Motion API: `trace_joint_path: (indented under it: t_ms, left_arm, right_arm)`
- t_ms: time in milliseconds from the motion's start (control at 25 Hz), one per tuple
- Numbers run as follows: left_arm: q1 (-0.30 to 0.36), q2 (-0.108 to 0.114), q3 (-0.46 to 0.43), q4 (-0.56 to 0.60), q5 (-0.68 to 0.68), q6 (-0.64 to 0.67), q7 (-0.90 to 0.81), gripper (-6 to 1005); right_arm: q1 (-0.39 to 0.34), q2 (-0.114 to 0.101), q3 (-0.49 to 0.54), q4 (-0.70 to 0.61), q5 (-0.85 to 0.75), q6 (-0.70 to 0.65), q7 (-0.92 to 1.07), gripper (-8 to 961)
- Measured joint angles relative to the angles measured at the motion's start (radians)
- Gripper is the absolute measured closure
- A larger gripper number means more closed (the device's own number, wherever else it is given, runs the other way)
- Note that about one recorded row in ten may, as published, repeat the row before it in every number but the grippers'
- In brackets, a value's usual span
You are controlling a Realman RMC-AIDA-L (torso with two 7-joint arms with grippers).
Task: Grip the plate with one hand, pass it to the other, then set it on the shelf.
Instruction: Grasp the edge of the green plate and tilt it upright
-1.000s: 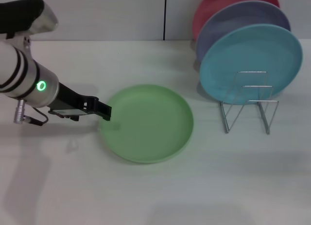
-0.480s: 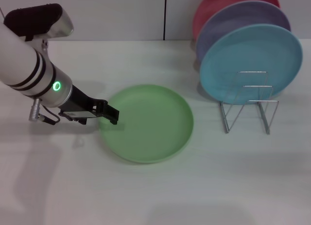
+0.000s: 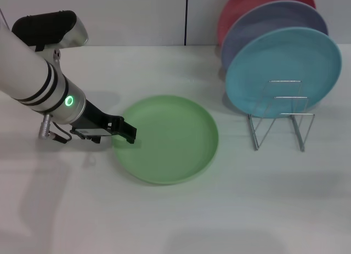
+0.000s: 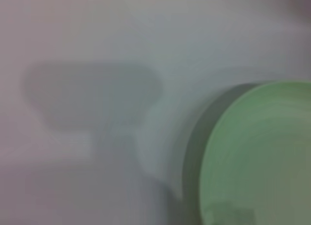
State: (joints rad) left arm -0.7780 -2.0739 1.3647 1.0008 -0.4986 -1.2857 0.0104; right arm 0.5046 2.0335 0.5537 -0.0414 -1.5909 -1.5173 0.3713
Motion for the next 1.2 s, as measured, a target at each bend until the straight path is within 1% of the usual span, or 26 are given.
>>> trace_joint_path:
  t_ms: [240,1040,1200]
  left_arm:
    - [-0.019,0.000,-0.008,-0.061,-0.001,0.015,0.024,198]
    - [-0.027,0.000,-0.006,-0.091,-0.012,0.040,0.045,240]
    - [-0.030,0.000,-0.004,-0.091,-0.012,0.041,0.046,298]
  right_arm:
    - [-0.002,0.005,0.000,-0.001,0.000,0.000,0.000,234]
    - [-0.005,0.014,0.000,-0.006,0.000,-0.002,-0.001,235]
    - [-0.005,0.014,0.000,-0.006,0.000,-0.002,-0.001,235]
